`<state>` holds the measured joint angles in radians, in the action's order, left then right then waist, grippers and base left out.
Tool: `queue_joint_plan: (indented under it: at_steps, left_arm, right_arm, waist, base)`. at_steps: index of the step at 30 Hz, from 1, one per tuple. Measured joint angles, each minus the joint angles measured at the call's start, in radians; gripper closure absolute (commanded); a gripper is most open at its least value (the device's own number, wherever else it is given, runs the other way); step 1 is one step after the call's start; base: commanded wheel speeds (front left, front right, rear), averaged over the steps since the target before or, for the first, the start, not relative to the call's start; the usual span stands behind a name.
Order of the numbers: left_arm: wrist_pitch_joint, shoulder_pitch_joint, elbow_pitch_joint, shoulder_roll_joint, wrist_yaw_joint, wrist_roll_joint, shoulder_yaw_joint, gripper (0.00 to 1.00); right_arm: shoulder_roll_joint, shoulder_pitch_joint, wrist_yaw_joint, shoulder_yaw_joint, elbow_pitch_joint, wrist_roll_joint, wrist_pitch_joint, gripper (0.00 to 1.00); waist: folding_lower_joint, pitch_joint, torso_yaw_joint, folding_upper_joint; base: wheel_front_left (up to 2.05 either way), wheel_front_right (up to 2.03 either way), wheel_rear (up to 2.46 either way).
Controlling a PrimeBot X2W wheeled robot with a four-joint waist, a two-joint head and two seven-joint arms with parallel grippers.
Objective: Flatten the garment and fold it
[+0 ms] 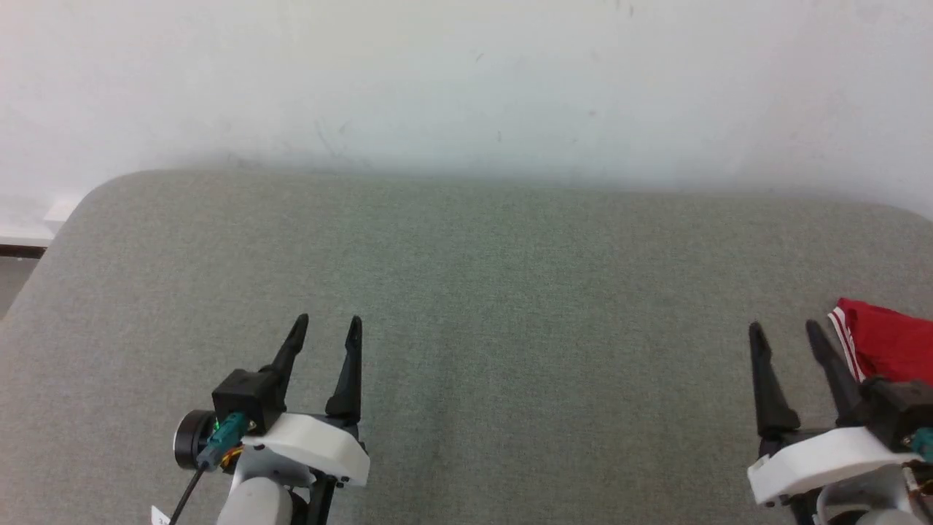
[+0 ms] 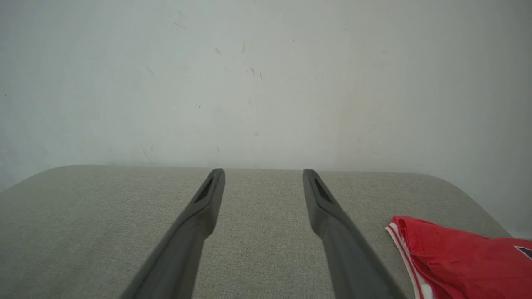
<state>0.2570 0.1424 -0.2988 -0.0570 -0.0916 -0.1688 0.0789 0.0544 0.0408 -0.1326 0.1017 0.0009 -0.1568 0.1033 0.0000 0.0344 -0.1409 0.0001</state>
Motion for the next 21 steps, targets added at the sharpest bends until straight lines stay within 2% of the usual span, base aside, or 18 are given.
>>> queue_joint_plan:
  at_steps: [20,21]
  left_arm:
    - [0.000,-0.020,-0.013,0.001,0.009,-0.024,0.004,0.00]
    - [-0.001,-0.020,-0.013,0.001,0.009,-0.024,0.004,1.00]
  right_arm:
    - [-0.001,0.011,0.000,-0.042,0.102,-0.033,0.048,0.00]
    - [-0.001,0.011,0.000,-0.042,0.103,-0.032,0.048,1.00]
  waist:
    - [0.0000,0.020,0.001,0.0000]
    - [0.0000,0.020,0.001,0.0000]
  base:
    - [0.00,0.00,0.00]
    - [0.00,0.00,0.00]
